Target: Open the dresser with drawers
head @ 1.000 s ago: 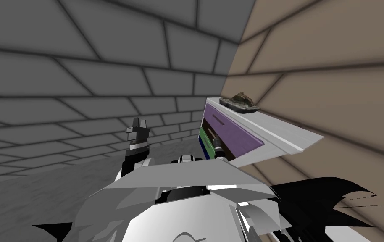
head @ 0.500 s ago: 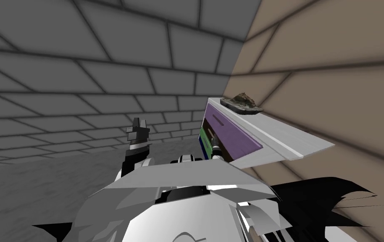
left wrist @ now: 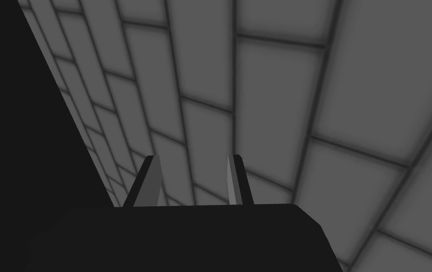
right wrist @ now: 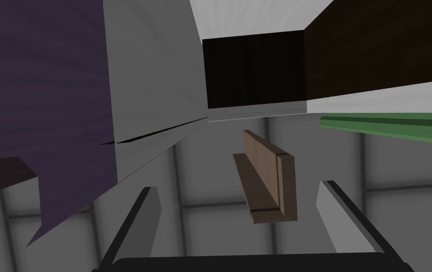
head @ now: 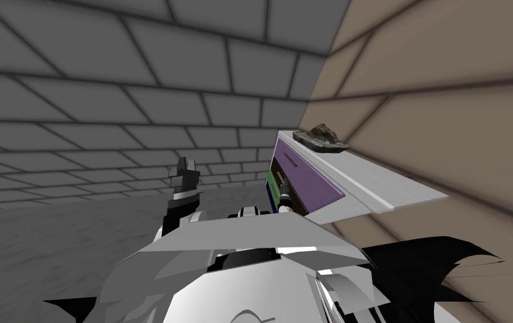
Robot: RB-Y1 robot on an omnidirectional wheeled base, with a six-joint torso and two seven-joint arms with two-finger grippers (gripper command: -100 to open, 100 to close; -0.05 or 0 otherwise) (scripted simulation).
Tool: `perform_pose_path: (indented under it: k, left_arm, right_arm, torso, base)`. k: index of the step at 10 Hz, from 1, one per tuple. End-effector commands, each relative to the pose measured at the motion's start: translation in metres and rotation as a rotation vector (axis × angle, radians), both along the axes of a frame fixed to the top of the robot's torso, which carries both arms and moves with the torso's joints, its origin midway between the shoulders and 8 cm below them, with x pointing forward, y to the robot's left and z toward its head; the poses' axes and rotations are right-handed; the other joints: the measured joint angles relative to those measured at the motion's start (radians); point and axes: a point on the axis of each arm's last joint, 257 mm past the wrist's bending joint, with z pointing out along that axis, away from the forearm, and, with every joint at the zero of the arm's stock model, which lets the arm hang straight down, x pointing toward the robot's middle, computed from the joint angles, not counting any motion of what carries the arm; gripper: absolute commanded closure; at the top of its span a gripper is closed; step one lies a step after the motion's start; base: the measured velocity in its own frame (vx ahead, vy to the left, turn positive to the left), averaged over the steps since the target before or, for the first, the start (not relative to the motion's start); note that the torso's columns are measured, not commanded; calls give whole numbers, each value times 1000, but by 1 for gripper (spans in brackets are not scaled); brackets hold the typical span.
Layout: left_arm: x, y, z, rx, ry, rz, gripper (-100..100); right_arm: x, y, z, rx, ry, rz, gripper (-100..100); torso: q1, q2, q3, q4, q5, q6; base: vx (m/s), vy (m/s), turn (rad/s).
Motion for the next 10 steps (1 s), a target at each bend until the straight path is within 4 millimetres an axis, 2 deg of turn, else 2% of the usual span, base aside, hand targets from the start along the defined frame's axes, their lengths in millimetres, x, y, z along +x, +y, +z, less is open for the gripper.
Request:
perform_pose_path:
  k: [1,2,3,4,5,7,8,10]
  left_arm:
    - [0,0,0,0,0,0,0]
    - [0,0,0,0,0,0,0]
    - [0,0,0,0,0,0,0]
    - [0,0,0,0,0,0,0]
    - [0,0,0,0,0,0,0]
    - [0,0,0,0,0,0,0]
    - [0,0,0,0,0,0,0]
    - [0,0,0,0,0,0,0]
  right_arm:
    - [1,7,-1,2,7,-42,-100]
    - [1,9,-1,11,6,-44,-100]
    - [2,4,0,-20,19,-78,-100]
    - [2,14,-2,9,18,-83,-100]
    - [1,5,-1,-24,33,-114,-100]
    - [1,22,-5,18,35,-125,-100]
    - [0,14,-6,-14,56,-156,-100]
    - [0,28,-9,24,58,-164,-100]
  torso:
    - [-3,1,1,0,-1,-1]
    - [-3,2,1,1,-1,0]
    - [1,1,1,0,0,0]
    - [0,2,1,0,0,0]
    - [0,2,1,1,0,0]
    - [-2,1,1,0,-1,0]
    - [3,-1,-1,0,1,0]
    - [-1,1,0,0,0,0]
  base:
    - [-53,-117,169]
    - [-37,-60,-5]
    - [-66,-85,346]
    - [-71,-83,-1]
    - [-86,-123,274]
    - [-60,-86,54]
    - [-61,-67,223]
    - [-48,-60,78]
